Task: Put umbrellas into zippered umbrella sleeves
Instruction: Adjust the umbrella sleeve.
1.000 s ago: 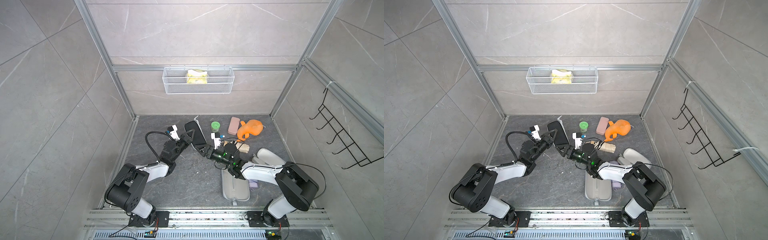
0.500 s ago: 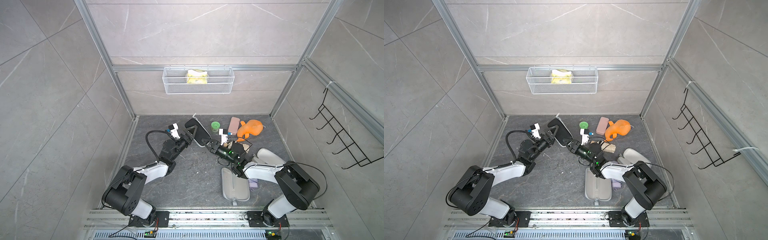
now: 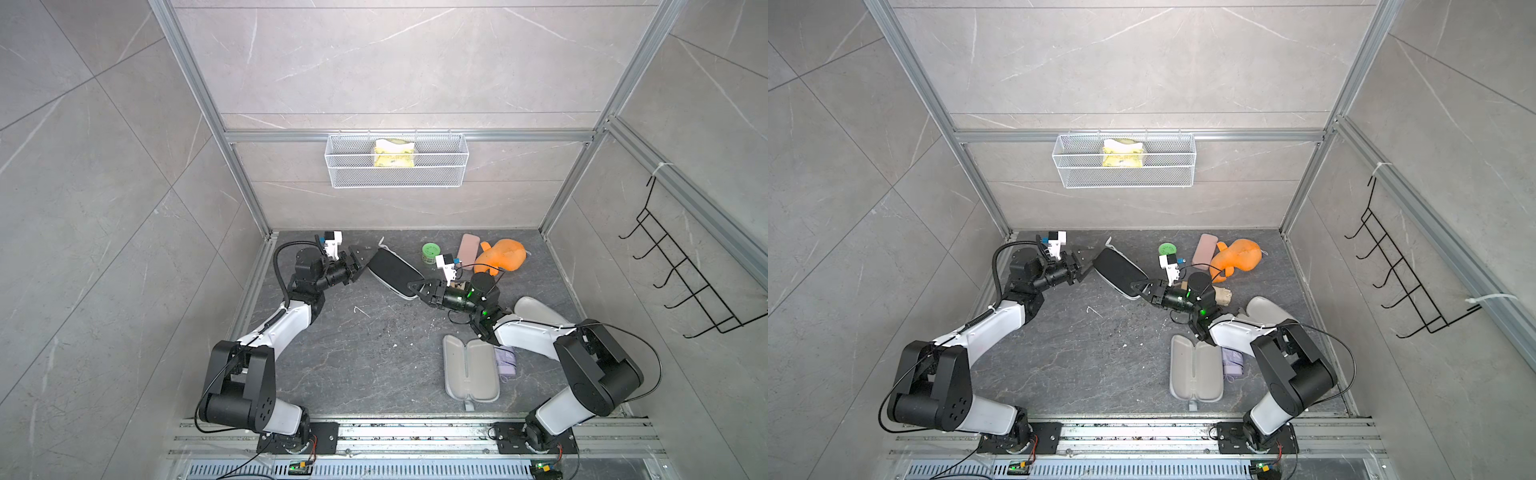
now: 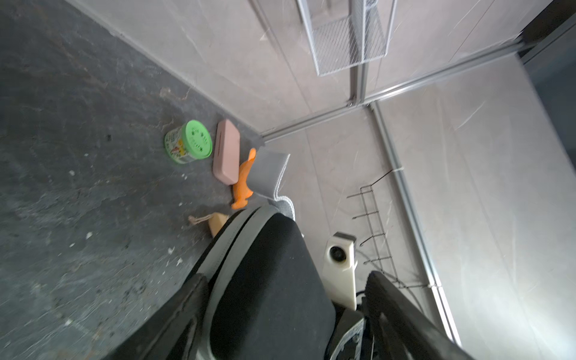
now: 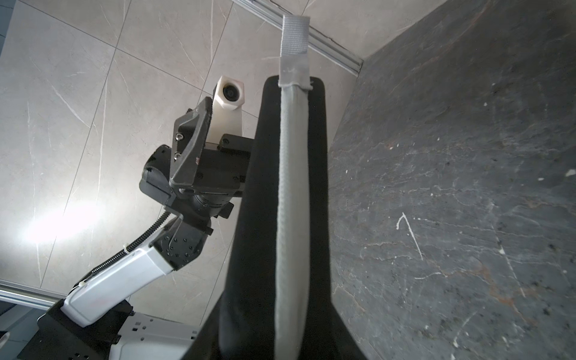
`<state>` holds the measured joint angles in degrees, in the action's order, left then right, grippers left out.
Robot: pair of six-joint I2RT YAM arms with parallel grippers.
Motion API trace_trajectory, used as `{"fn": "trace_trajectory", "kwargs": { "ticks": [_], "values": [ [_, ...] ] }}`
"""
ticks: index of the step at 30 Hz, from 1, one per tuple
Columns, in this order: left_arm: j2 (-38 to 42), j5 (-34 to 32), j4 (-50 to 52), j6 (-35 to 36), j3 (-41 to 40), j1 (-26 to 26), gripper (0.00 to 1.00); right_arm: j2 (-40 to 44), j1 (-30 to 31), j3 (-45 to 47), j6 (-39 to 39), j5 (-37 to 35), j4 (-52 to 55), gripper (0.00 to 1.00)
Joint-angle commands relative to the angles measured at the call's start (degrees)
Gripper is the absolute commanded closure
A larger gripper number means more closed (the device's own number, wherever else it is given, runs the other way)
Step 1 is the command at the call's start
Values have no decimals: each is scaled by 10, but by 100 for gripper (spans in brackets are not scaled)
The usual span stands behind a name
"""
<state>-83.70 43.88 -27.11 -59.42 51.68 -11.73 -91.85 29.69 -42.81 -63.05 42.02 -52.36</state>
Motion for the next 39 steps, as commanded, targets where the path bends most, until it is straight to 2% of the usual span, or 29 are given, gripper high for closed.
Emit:
{"fn": "trace_trajectory", "kwargs": {
  "ticks": [1,3,6,11,14,18,23,28,33,35,39],
  "values": [
    [17,94,187,116,38,-3,17,-5,12,-44,14,87,-30,72],
    [26,91,247,158,50,17,16,-4,10,-50,14,98,-23,73],
    [35,51,335,231,74,23,13,1,9,-52,19,105,-12,73],
    [22,53,363,255,81,19,6,-1,9,-61,10,117,-10,73],
    [25,62,366,259,81,20,6,3,9,-61,11,122,-14,73],
    [30,25,453,315,112,44,6,8,9,-61,20,120,-5,76],
    [60,37,394,272,93,63,2,8,7,-61,25,114,6,78],
    [55,36,394,275,78,64,1,13,7,-73,18,125,3,79],
    [44,98,295,213,64,46,1,6,8,-78,0,145,-11,79],
    [41,118,263,195,59,40,4,4,9,-83,-3,153,-14,79],
    [21,168,155,117,37,37,16,0,8,-94,-7,168,-16,77]
  ]
}}
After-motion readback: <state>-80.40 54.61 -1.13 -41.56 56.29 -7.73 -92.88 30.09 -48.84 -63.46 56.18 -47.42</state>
